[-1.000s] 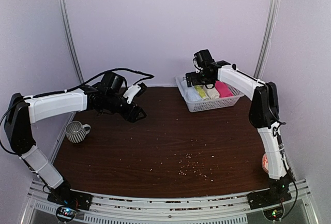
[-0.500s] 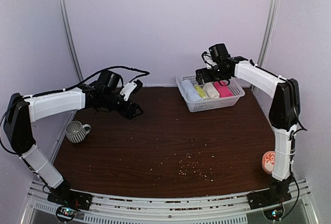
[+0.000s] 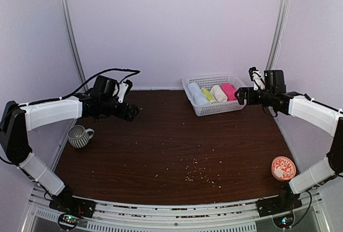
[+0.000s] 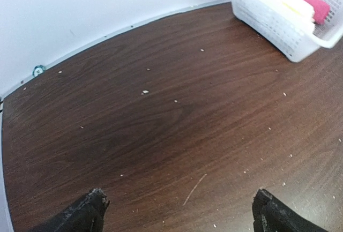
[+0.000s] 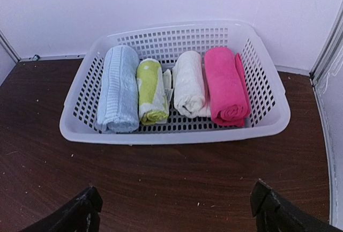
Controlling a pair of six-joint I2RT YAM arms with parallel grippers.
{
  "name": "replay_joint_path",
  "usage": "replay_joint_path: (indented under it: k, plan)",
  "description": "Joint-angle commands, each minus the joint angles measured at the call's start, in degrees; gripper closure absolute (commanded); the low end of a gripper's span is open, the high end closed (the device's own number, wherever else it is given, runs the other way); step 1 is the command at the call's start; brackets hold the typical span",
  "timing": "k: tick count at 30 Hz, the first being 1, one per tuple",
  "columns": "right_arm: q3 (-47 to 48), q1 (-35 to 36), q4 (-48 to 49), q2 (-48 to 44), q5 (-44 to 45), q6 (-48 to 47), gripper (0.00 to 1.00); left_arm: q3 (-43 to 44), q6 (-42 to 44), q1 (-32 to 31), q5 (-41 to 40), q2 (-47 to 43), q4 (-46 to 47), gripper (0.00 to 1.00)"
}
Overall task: Roll the towels
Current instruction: Reset both arms
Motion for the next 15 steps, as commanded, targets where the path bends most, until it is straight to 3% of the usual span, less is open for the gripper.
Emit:
replay_joint_path:
  k: [1, 7, 15]
  plan:
    - [-6.0, -0.3, 6.8, -1.9, -0.7, 4.0, 0.0, -1.2, -7.0, 0.6, -7.3, 1.6, 6.2, 0.02]
    - [2.5, -1.2, 0.8, -2.0, 3.0, 5.4, 0.0, 6.5, -5.9, 0.6, -3.7, 4.1, 2.0, 0.02]
    - [9.3, -1.2, 0.2, -11.2, 11.2, 0.8, 0.0, 14.1, 0.3, 0.5, -8.1, -6.3, -2.2, 0.02]
